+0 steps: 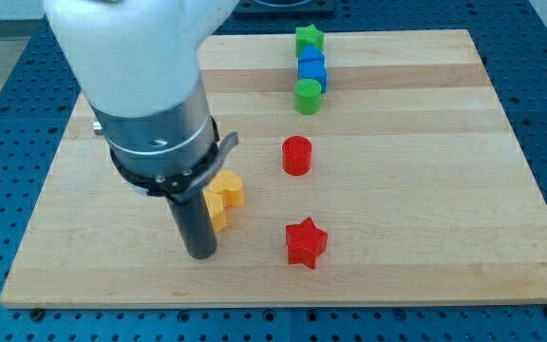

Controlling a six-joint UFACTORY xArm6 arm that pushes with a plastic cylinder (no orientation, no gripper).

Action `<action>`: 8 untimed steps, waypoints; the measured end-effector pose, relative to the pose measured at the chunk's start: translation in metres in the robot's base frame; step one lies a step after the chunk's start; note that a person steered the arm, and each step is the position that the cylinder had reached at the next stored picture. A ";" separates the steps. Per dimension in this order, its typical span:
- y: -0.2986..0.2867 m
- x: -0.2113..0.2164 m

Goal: Push red star below the red circle at bottom center

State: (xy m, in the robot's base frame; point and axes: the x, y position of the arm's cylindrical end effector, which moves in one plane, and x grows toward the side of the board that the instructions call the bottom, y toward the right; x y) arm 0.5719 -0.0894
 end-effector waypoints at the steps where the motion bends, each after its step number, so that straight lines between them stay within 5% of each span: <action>1: 0.014 0.011; 5: 0.094 0.035; 8: 0.103 0.015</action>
State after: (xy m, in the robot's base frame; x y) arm 0.5865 0.0134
